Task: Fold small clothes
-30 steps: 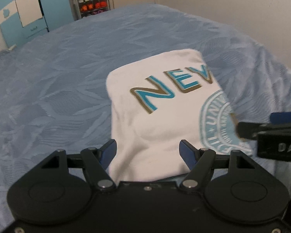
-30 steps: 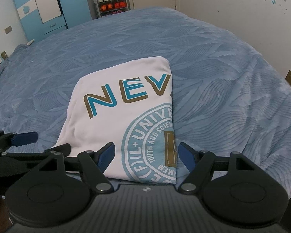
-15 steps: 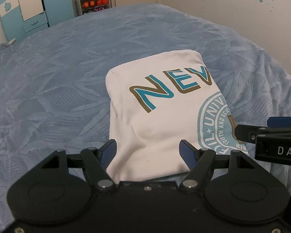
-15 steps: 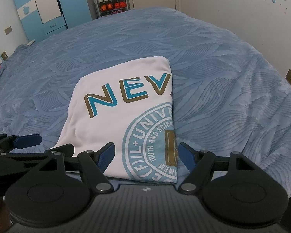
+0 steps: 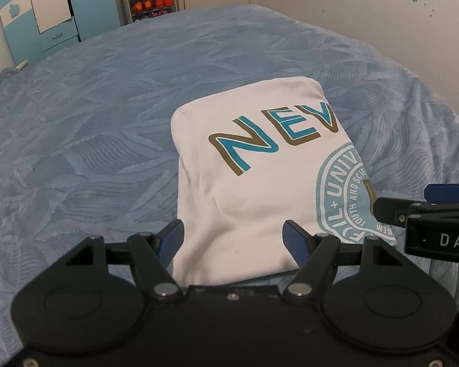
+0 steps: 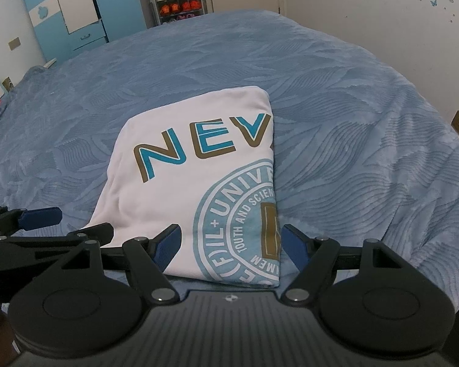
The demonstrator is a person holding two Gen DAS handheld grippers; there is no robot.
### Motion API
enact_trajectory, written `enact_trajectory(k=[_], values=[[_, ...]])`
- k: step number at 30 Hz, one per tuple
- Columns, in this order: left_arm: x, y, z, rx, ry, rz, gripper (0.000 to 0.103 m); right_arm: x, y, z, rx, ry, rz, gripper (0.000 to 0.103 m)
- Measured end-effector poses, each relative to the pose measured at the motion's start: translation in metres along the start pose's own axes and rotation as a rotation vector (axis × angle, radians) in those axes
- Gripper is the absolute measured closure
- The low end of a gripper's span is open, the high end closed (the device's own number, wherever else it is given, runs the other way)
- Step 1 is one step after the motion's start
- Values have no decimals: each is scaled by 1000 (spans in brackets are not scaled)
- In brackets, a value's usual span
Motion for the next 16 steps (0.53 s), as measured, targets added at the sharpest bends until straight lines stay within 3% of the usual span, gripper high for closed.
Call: enact_trajectory(k=[16], values=[[3, -2, 0, -5, -14, 13, 30, -1, 0, -4, 1, 5, 16, 16]])
Point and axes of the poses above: each gripper's, at about its wrist camera, not at the fingertips, and z roughly against the way its jaws point, y to its left, x to its top, the point moved 9 cm from there along -z, roughly the way its jaws point, and after that the axes turned 7 degrees about z, right-handed, at the moved point
